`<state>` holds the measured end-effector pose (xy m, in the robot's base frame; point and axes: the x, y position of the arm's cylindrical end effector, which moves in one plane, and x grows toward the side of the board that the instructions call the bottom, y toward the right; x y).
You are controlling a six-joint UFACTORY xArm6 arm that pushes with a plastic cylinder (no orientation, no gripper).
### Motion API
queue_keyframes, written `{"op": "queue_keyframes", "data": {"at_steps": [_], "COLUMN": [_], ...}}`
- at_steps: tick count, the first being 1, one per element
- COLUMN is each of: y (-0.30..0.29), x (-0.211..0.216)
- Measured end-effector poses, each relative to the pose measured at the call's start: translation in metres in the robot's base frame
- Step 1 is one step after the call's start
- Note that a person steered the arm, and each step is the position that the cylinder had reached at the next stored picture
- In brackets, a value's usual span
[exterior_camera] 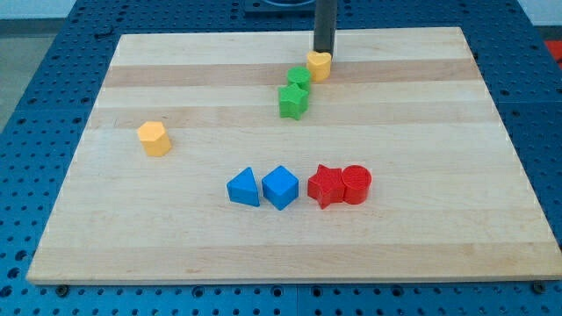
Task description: Push yellow hexagon towards the blue cube
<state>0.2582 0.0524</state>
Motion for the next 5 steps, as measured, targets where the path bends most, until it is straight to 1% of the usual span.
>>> {"op": "queue_keyframes", "data": {"at_steps": [3, 4, 5], "y": [-0.057, -0.061, -0.092], "x": [-0.003, -0.02, -0.032]}}
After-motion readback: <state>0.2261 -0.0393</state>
